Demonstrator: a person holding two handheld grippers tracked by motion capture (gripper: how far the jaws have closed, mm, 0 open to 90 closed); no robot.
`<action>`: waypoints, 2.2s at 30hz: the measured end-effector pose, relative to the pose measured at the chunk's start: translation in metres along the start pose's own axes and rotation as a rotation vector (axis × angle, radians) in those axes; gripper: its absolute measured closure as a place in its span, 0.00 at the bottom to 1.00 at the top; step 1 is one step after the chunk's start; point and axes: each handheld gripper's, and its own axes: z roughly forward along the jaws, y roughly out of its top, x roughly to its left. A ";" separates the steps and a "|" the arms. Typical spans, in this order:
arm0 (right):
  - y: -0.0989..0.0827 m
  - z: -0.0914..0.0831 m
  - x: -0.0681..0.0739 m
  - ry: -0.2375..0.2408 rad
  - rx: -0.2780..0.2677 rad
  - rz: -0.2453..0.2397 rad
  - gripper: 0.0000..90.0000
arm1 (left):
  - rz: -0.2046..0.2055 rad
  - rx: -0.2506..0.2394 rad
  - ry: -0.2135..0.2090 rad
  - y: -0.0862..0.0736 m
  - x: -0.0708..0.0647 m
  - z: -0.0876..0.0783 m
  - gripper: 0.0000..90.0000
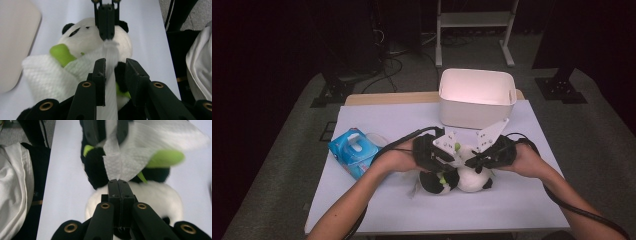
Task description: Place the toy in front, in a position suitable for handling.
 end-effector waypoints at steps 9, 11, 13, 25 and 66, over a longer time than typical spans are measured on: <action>-0.029 -0.019 -0.007 -0.016 0.011 0.078 1.00 | -0.024 -0.018 0.028 -0.009 0.002 -0.015 0.75; -0.038 -0.022 -0.008 -0.024 0.019 0.099 1.00 | -0.024 -0.015 0.034 -0.010 0.002 -0.018 0.75; -0.048 -0.026 -0.010 -0.034 0.023 0.123 1.00 | -0.028 -0.017 0.036 -0.011 0.002 -0.019 0.75; -0.100 -0.049 -0.016 -0.072 0.051 0.239 1.00 | -0.037 -0.009 0.022 -0.013 0.003 -0.013 0.75; -0.017 0.014 -0.030 -0.022 0.101 0.089 0.92 | -0.096 0.013 0.028 -0.047 -0.006 -0.013 0.68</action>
